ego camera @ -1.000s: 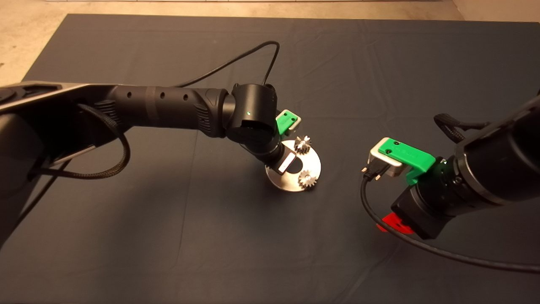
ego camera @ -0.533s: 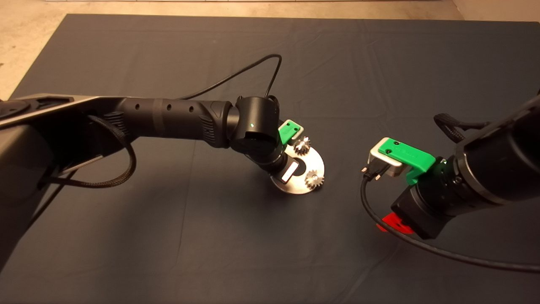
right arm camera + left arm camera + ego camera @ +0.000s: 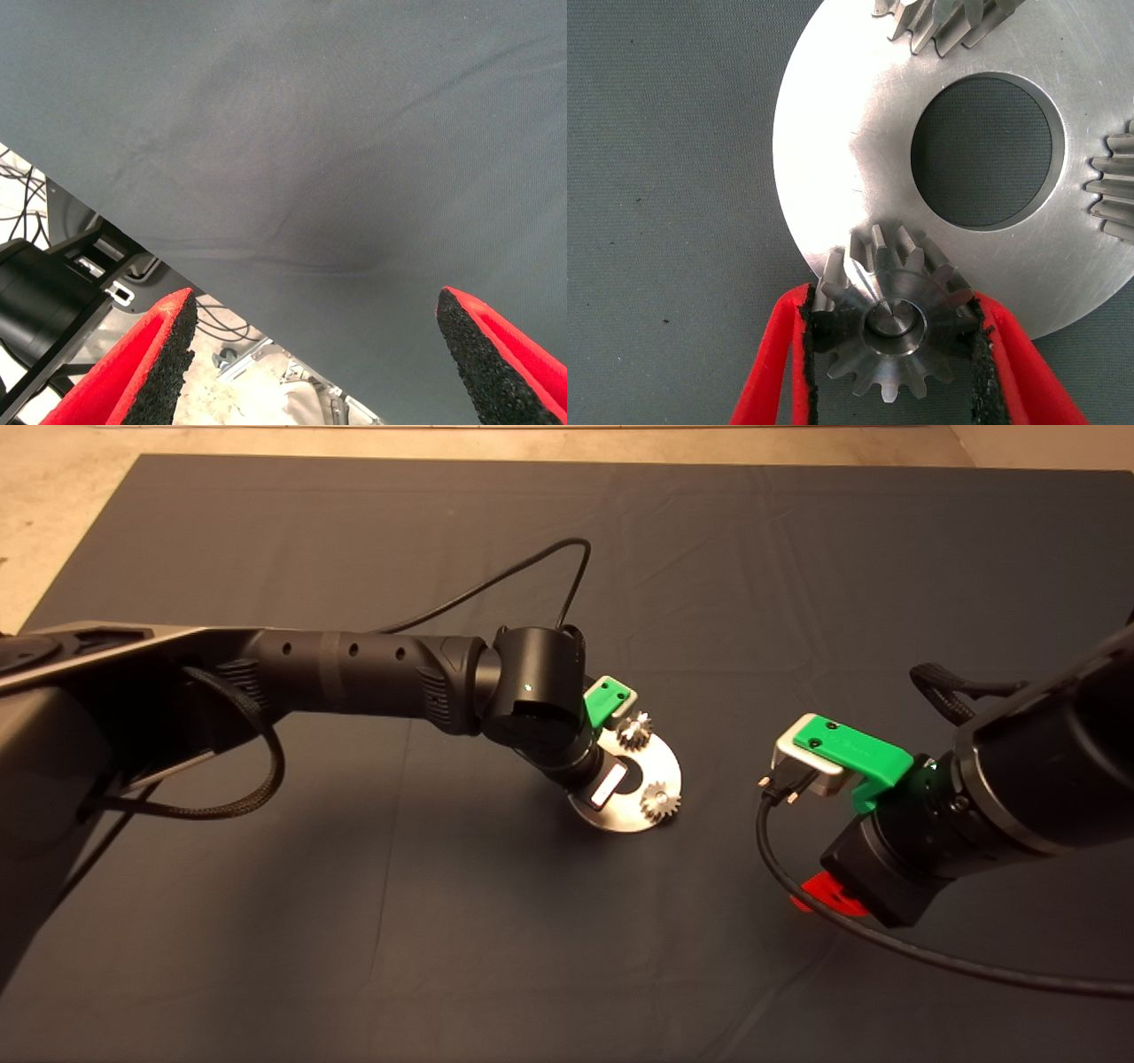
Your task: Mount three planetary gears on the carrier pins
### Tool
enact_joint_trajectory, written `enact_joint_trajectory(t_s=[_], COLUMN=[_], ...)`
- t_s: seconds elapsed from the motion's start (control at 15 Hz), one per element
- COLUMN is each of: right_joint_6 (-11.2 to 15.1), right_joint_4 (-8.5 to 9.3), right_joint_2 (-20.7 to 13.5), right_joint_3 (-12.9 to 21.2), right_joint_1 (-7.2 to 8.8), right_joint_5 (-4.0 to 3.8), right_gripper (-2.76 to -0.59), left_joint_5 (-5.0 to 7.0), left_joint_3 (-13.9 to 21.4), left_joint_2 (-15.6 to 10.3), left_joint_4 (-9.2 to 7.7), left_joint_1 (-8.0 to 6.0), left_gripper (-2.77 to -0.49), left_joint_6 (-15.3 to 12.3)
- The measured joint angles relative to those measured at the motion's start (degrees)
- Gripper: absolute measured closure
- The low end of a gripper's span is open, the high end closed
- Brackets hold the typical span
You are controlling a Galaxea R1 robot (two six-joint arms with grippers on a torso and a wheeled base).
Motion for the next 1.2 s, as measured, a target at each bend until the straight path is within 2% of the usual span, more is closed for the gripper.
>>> enact_joint_trajectory(t_s=[0.07,0.4,0.47,0.73,0.87,0.93,1.0,1.07,1.13,1.2], right_joint_6=[0.00,0.00,0.00,0.02,0.02,0.02,0.02,0.01,0.02,0.02], right_joint_4=[0.00,0.00,0.00,0.00,0.00,0.00,0.00,0.00,0.00,0.00], right_joint_2=[0.00,0.00,0.00,0.00,0.01,0.00,0.00,0.00,0.00,0.00], right_joint_3=[0.00,0.00,0.00,0.00,0.00,0.00,0.00,0.01,0.00,0.00], right_joint_1=[0.01,0.01,0.00,0.00,0.00,0.01,0.00,0.01,0.00,0.01], right_joint_5=[0.00,0.00,0.00,0.00,0.06,0.01,-0.01,0.02,-0.05,-0.02], right_gripper=[-2.00,-2.00,-2.00,-2.00,-2.00,-2.00,-2.00,-2.00,-2.00,-2.00], left_joint_5=[-0.15,-1.18,-1.18,-1.45,-1.33,-1.10,-0.59,0.38,1.17,1.71], left_joint_3=[0.00,0.02,0.02,0.26,0.30,0.33,0.44,0.44,0.44,0.44], left_joint_2=[-0.03,-0.48,-0.48,-1.53,-1.58,-1.59,-1.59,-1.62,-1.64,-1.62], left_joint_4=[-0.01,-0.17,-0.17,-0.47,-0.89,-1.56,-2.62,-4.04,-6.23,-8.33], left_joint_1=[0.00,0.00,0.00,-0.01,-0.30,-1.06,-2.28,-3.72,-5.21,-6.41], left_gripper=[-0.96,-1.05,-1.06,-1.34,-1.39,-1.49,-1.50,-1.50,-1.50,-1.60], left_joint_6=[0.00,0.00,0.00,0.02,0.02,0.05,0.09,0.51,1.45,1.85])
